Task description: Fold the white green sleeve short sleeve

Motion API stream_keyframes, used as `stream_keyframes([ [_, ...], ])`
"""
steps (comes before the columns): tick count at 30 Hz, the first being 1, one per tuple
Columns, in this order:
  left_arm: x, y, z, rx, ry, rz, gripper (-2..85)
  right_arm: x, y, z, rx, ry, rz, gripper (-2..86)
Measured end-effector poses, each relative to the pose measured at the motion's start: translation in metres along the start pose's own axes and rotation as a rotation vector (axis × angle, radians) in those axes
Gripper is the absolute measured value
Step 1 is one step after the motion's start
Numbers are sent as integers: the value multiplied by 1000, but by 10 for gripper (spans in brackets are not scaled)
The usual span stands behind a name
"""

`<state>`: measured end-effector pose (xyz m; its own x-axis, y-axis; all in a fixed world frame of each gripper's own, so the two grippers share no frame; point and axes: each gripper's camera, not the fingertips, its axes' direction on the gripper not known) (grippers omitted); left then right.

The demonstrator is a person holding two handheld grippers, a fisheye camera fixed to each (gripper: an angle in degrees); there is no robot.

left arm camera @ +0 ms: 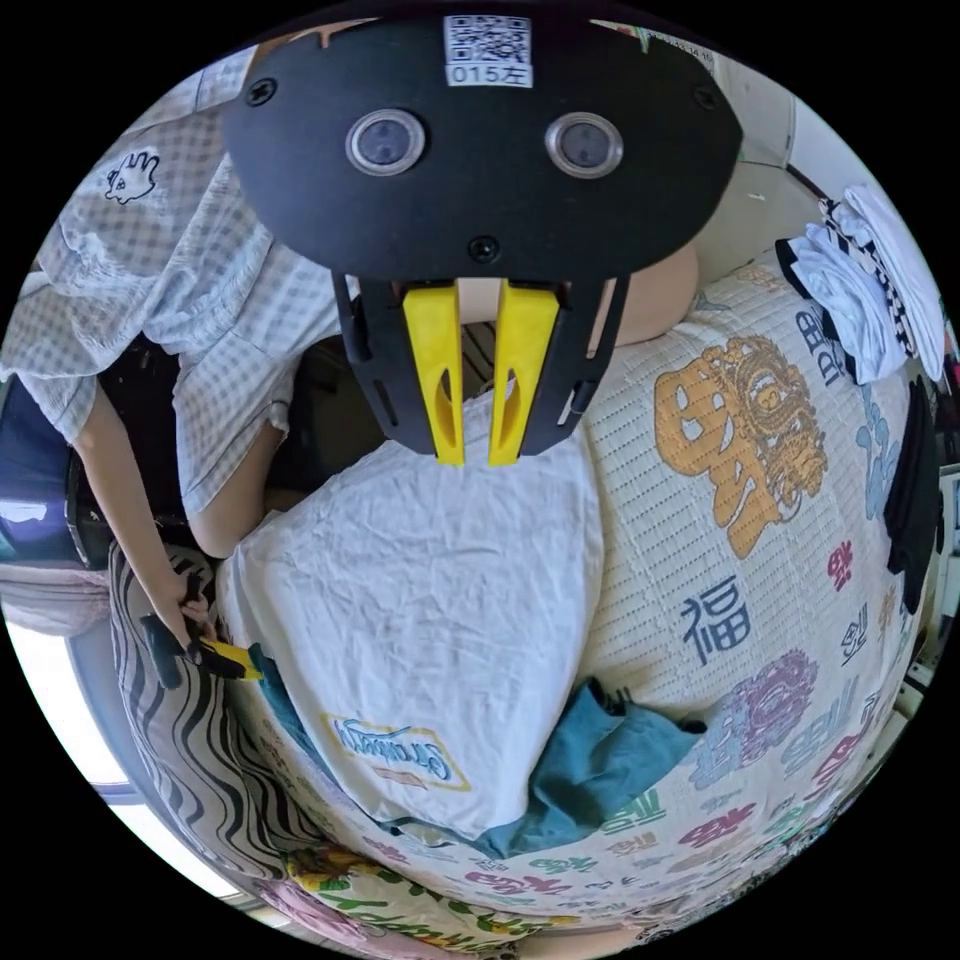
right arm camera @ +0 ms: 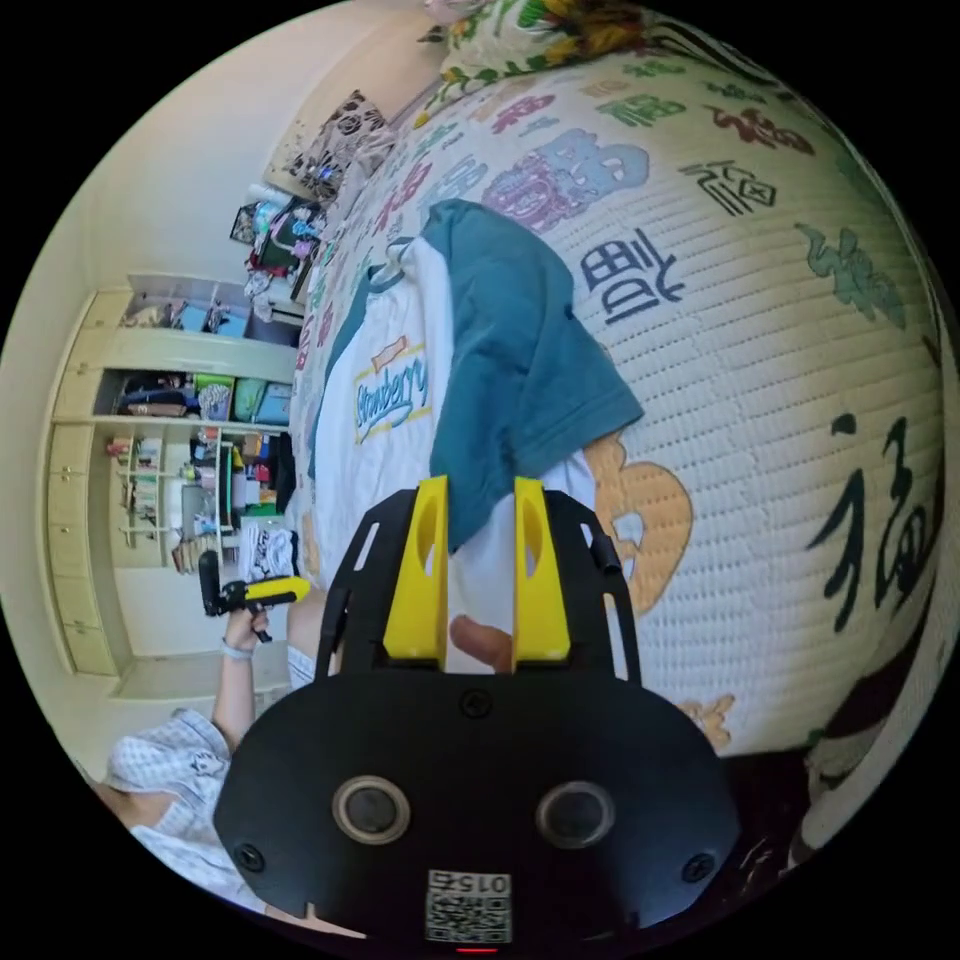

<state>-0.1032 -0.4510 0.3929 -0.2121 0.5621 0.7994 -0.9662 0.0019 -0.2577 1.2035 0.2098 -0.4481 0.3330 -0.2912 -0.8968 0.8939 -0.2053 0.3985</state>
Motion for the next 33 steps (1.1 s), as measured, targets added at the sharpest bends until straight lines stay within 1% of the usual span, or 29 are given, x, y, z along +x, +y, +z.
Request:
stream_keyframes([
  [1,3,-2,3,4,8,5,46,5,-2,2,7,-9,16,73],
  [3,21,-15,13,32,27,50,46,19,-5,0,30,-57,40,22],
  [4,28,-20,14,41,27,69,47,20,-5,-4,39,-63,31,18],
  [7,70,-60,18,122,29,207,51,15,4,-40,145,13,-25,6],
  [9,108,-107,26,181,64,312,54,9,7,-80,263,61,-65,4],
  [10,118,-120,30,191,73,337,55,7,6,-90,290,83,-75,4],
  [12,163,-179,52,207,110,438,59,-5,-4,-124,368,203,-127,8],
  [13,175,-194,59,209,118,465,60,-8,-9,-130,378,236,-140,11],
  [14,200,-222,73,218,136,517,60,-15,-19,-138,387,329,-168,17],
  [15,224,-247,90,224,150,562,60,-20,-32,-137,362,434,-196,34],
  [16,236,-259,99,226,154,576,60,-20,-38,-133,331,466,-203,43],
  [17,256,-280,118,222,168,587,61,-17,-51,-122,242,487,-202,46],
  [18,272,-298,137,204,190,574,61,-15,-55,-114,201,514,-196,42],
  [19,279,-305,145,193,205,568,61,-15,-53,-111,196,541,-193,37],
  [21,300,-318,168,149,237,533,60,-20,-29,-112,214,665,-161,28],
  [22,303,-318,172,145,234,528,60,-22,-20,-114,231,679,-157,30],
  [23,308,-320,177,143,206,511,60,-27,-3,-117,251,661,-166,32],
  [25,311,-329,182,138,152,479,60,-33,10,-115,208,595,-212,67],
  [27,314,-353,187,137,90,430,60,-27,6,-112,210,564,-138,97],
  [30,328,-395,207,105,25,415,60,-19,-20,-110,239,576,-56,117],
  [32,342,-419,228,66,-7,438,59,-7,-44,-101,225,587,-24,109],
  [33,351,-432,246,27,-24,454,58,5,-61,-89,167,585,-10,68],
])
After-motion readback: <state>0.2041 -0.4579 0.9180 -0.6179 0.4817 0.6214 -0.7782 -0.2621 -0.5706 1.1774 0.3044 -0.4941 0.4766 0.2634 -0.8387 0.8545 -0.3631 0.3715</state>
